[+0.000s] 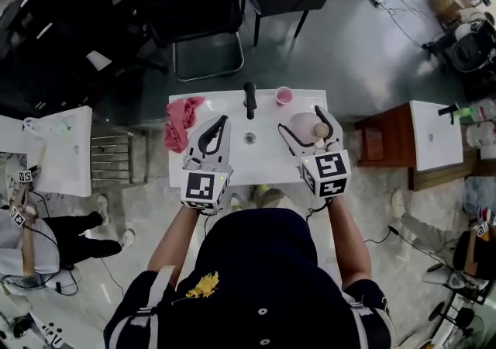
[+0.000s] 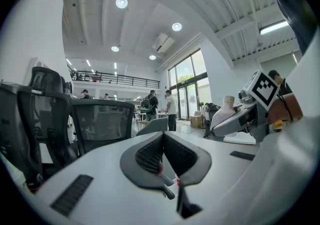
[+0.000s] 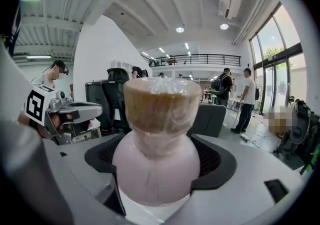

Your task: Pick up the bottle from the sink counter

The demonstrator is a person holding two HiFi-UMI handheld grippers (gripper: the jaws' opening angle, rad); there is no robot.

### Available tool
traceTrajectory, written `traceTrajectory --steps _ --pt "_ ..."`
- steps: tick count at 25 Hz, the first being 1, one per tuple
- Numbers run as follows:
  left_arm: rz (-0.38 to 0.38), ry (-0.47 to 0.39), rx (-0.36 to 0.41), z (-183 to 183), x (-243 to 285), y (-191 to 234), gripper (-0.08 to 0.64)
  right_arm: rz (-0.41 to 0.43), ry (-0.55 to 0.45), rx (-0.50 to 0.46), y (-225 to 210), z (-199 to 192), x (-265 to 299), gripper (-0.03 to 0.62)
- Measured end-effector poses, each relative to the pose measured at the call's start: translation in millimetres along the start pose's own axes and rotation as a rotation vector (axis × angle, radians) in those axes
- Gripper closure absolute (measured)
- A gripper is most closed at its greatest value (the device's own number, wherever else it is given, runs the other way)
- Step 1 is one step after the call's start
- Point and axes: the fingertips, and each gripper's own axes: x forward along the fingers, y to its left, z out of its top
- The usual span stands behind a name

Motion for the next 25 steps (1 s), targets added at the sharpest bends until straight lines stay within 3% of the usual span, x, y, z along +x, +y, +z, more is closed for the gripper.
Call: traceTrajectory --steps 10,25 --pt "-0.013 -0.034 0.035 16.8 -10.2 6.4 0.541 0.039 -0.05 -0.032 36.5 32.9 -25.1 0.158" --pt "-0.007 -0.027 0.028 13.1 -15.0 9.6 0.541 0.032 -0.087 -0.009 38.4 43.6 -32.4 0.158"
